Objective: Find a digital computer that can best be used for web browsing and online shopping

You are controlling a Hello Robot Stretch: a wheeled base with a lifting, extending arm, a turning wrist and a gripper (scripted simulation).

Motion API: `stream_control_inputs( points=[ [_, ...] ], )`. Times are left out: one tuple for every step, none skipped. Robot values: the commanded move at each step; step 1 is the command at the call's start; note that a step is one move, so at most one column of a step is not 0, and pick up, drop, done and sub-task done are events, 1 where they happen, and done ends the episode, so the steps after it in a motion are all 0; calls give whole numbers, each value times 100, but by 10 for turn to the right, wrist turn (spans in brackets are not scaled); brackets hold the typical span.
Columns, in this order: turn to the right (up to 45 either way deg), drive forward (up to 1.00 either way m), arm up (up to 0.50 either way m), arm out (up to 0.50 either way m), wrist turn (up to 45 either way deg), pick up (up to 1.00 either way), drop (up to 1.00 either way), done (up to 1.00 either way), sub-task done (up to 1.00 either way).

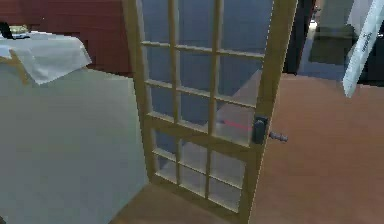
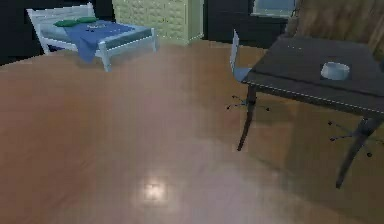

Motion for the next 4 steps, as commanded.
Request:
stream_control_inputs(
  points=[
    [-360, 0, 0, 0, 0, 0, 0, 0, 0],
    [0, 80, 0, 0, 0, 0, 0, 0, 0],
    [-90, 0, 0, 0, 0, 0, 0, 0, 0],
    [0, 100, 0, 0, 0, 0, 0, 0, 0]
  ],
)
